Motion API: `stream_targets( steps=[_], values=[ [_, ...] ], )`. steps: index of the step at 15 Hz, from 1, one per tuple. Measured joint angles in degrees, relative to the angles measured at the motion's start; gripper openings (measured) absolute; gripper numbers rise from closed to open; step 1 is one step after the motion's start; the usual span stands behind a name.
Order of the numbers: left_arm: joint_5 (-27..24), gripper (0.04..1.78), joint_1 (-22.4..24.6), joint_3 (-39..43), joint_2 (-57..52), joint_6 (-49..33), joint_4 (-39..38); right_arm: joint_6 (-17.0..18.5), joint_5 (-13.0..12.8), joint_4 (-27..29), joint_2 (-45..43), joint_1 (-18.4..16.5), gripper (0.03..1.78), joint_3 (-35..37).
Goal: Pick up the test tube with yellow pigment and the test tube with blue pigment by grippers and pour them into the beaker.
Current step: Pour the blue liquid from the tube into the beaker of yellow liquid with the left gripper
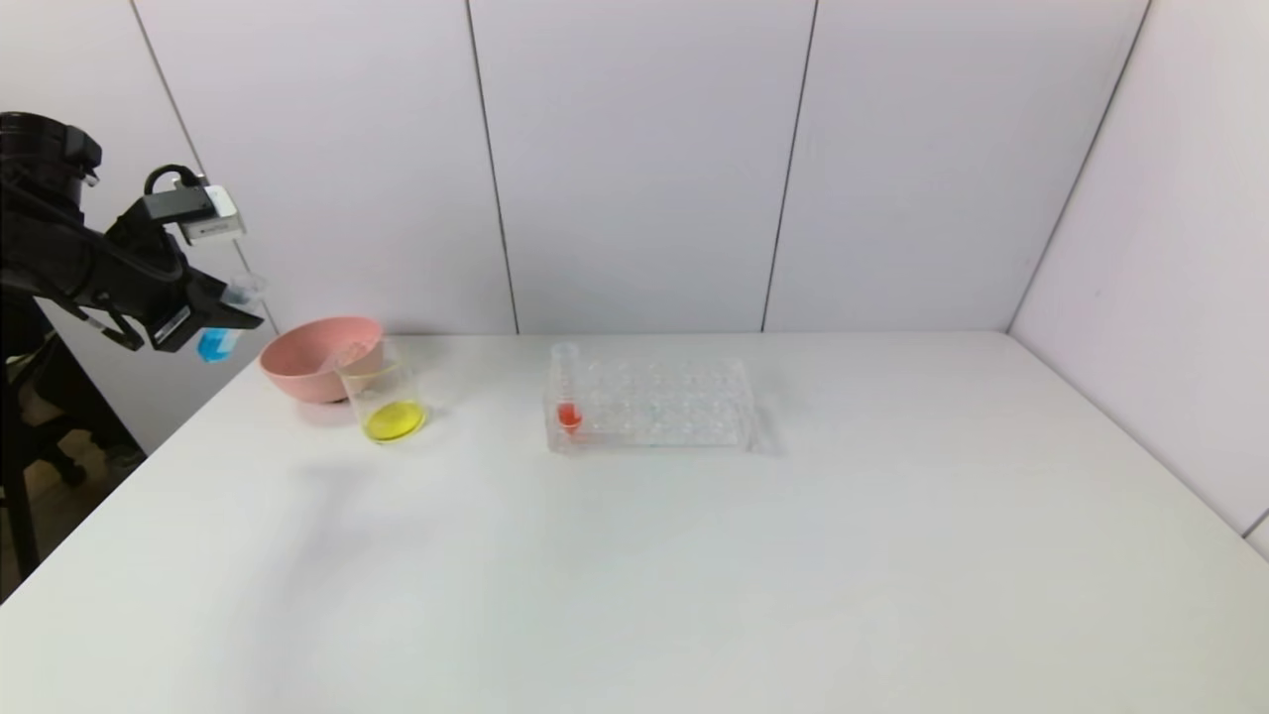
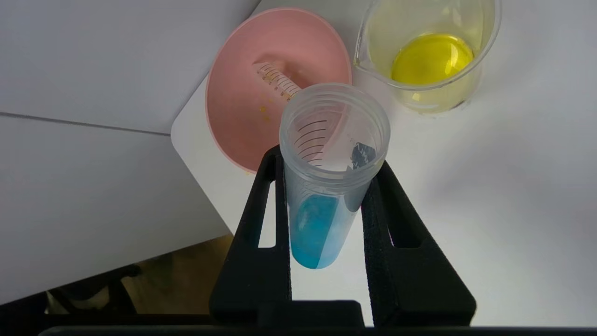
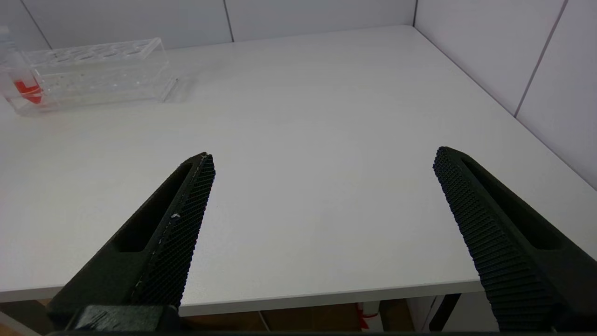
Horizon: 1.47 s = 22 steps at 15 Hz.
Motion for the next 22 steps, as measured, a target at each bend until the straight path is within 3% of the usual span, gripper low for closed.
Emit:
stream_targets(
  steps=[3,13,22],
  values=[
    [0.1,0.45,-0.6,-3.3,2.1,8.3,2.1,0.0,0.0,0.0,0.0,0.0,1.71,0.0],
    [4.2,0.45,-4.4,-4.7,5.4,21.7,0.4,0.0,0.0,0.0,0.0,0.0,1.71,0.0],
    [8.5,0.45,-6.3,-5.0,6.4,25.0,0.3,0.0,0.0,0.0,0.0,0.0,1.71,0.0]
  ],
)
